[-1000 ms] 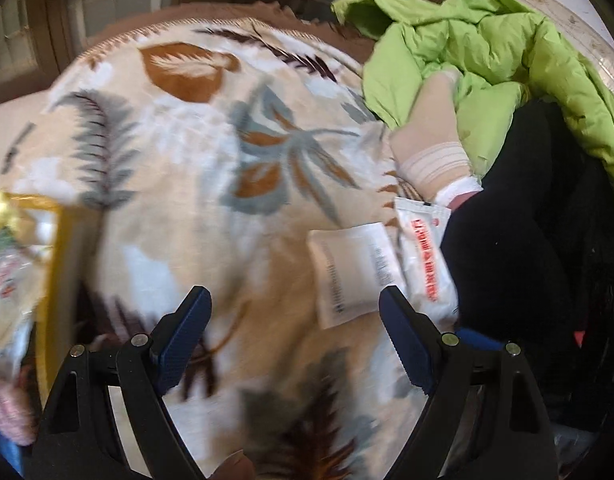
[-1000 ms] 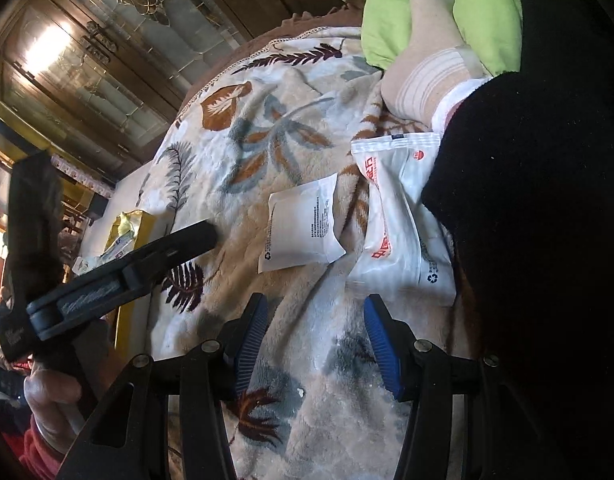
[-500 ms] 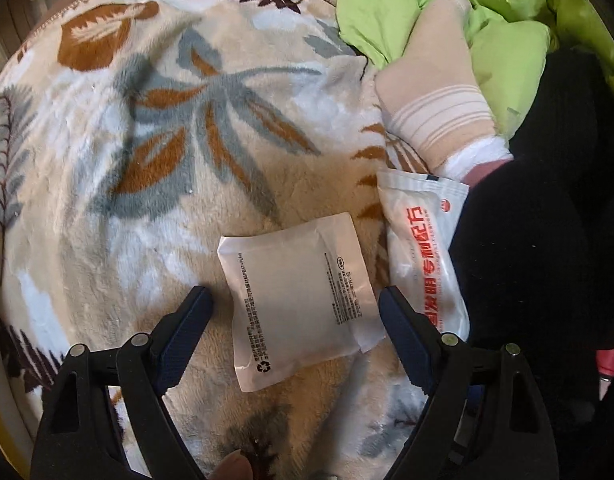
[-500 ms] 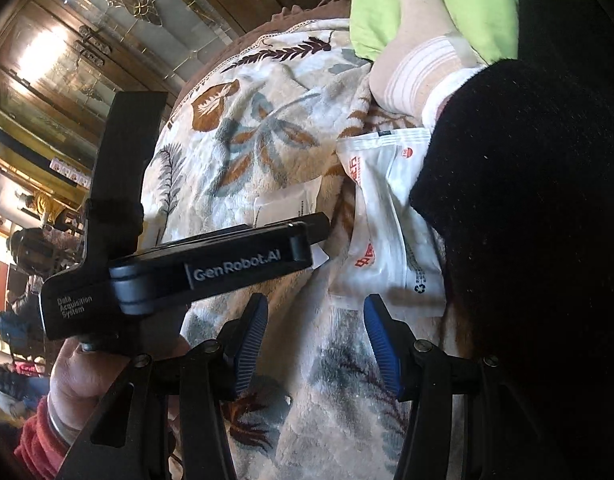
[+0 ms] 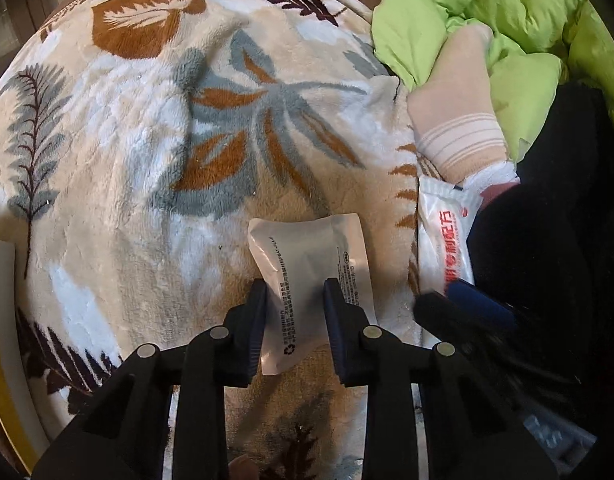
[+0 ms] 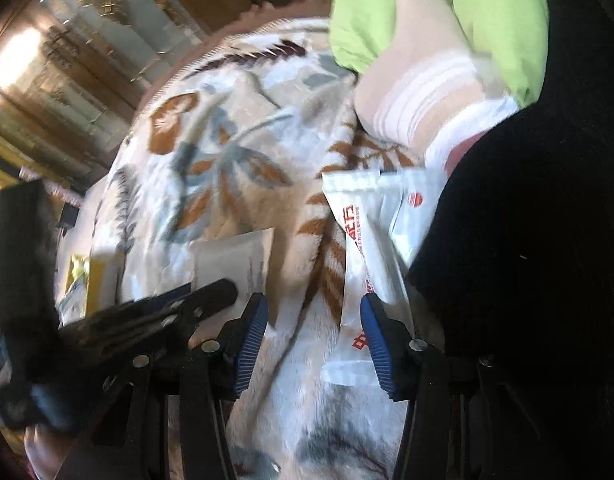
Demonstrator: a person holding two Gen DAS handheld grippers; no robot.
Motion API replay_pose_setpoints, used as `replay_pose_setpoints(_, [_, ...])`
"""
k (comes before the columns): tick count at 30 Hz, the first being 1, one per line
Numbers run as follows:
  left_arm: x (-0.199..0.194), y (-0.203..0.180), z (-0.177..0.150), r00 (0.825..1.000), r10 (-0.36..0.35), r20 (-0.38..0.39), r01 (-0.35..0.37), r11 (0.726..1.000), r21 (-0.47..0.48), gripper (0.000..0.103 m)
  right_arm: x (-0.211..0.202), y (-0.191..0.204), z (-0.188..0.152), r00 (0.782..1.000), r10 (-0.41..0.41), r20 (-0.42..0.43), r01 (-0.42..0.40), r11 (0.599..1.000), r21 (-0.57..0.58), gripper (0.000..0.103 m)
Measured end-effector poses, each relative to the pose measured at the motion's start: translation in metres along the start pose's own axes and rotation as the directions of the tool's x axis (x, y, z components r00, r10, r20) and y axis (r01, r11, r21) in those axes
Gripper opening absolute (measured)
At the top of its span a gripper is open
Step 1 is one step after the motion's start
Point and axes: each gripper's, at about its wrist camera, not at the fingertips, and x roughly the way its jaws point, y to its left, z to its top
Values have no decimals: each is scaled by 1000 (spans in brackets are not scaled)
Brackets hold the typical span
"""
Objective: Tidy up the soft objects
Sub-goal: 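Grasp the plain white packet with the left gripper while the right gripper grasps the red-printed white packet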
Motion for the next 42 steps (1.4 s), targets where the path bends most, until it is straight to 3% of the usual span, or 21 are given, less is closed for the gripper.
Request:
replay_pose_setpoints(1, [0,-1,1,1000,1,0,-1,1000,4,26,5,-2,3,1000,10,-18,-10,1000,19,42])
replay_pose_setpoints(3, [1,2,1,1000,-4,-2,4,1000,8,24,17,-7,4,998,11,-62,-9,999,33,18])
replay_pose_setpoints(4, [2,3,5,1000,-8,-4,8,1000,6,24,23,-13,3,997,18,-79,-15,999,48,2])
replay_pose_setpoints(7, [-7,11,4,1000,-14,2,14,1000,-2,20,23,-12,-3,994,60,-95,-58,998,24,1])
replay_pose_setpoints(9, [-11,18,4,999,-39,4,39,999,-16,18,20,-7,-9,985,132,-108,-131,991,22,0])
replay_pose_setpoints(12, [-21,25,0,999,-45,18,45,999,-24,16,6,0,-20,983,174,-65,-174,985,4,0])
replay_pose_setpoints(14, [-24,30,-3,999,-31,16,32,999,-25,16,-9,1,-21,989,146,-14,-146,989,-7,2])
replay_pose_setpoints(16, [-26,31,-7,999,-29,20,29,999,-31,16,-22,-2,-17,993,111,47,-110,994,-15,12])
replay_pose_setpoints(17, [-26,32,-8,999,-34,17,35,999,-37,16,-25,-2,-13,996,61,57,-60,998,-18,39])
replay_pose_setpoints(18, [-25,33,-8,999,-35,16,35,999,-41,16,-26,-2,-12,998,24,53,-23,1000,-11,56])
replay_pose_setpoints(19, [-25,32,-11,999,-29,19,30,999,-40,16,-28,0,-12,999,10,53,-10,1000,-3,61])
replay_pose_setpoints(22, [-24,31,-12,1000,-19,20,20,999,-40,16,-28,6,-9,996,-65,67,64,998,10,61])
replay_pose_setpoints(27, [-22,31,-9,1000,-23,16,23,999,-36,17,-31,0,-8,997,-58,58,51,991,122,59])
replay_pose_setpoints(29, [-20,34,-8,1000,-27,13,27,999,-39,18,-43,9,-11,994,-49,93,40,995,92,60])
replay_pose_setpoints(31, [-16,35,-6,1000,-25,9,25,999,-45,19,-48,21,-5,981,-140,131,139,990,20,62])
replay_pose_setpoints(34, [-15,34,-6,999,-29,15,29,999,-44,19,-24,7,7,994,-107,23,106,992,67,62])
replay_pose_setpoints(36, [-15,34,-7,1000,-28,14,28,999,-42,21,-5,-1,10,992,-126,-21,127,988,84,56])
replay_pose_setpoints(37, [-14,34,-7,1000,-30,11,30,999,-42,21,-1,-2,11,988,-153,-22,154,985,81,49])
replay_pose_setpoints(42, [-14,33,-8,1000,-28,11,29,999,-43,22,12,5,16,981,-190,-26,191,980,50,50])
